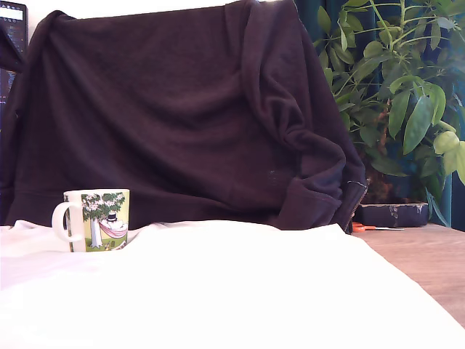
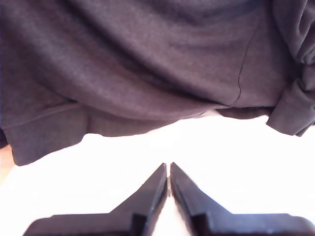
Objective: Pick the grey coffee capsule and place it inside the green coffee cup
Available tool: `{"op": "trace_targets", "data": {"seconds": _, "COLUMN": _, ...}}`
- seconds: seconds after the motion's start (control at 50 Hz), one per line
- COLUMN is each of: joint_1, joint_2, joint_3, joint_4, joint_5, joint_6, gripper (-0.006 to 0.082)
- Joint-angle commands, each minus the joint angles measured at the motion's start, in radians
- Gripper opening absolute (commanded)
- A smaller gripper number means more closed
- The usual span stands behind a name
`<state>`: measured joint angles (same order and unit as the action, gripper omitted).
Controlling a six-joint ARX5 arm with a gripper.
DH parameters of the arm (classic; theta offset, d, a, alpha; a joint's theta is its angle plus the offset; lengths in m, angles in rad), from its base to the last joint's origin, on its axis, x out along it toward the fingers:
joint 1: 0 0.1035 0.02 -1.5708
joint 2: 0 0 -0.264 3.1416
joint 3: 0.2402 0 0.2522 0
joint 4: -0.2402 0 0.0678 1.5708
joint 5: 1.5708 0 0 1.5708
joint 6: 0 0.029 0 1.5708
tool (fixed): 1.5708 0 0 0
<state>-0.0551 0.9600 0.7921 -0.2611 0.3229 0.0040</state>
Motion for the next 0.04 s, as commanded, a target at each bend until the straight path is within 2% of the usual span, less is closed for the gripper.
{"op": "trace_targets", "data": {"seconds": 0.0, "joint_1": 0.006, "joint_2": -0.013, "joint_3": -0.007, "joint_4": 0.005, "joint_5": 0.001, "joint_6": 0.005, "gripper": -0.0017}}
{"op": "trace_targets", "data": {"seconds": 0.02, "joint_1": 0.006, "joint_2": -0.013, "joint_3": -0.007, "joint_4": 0.003, "joint_5": 0.001, "joint_6": 0.005, "gripper": -0.0017}}
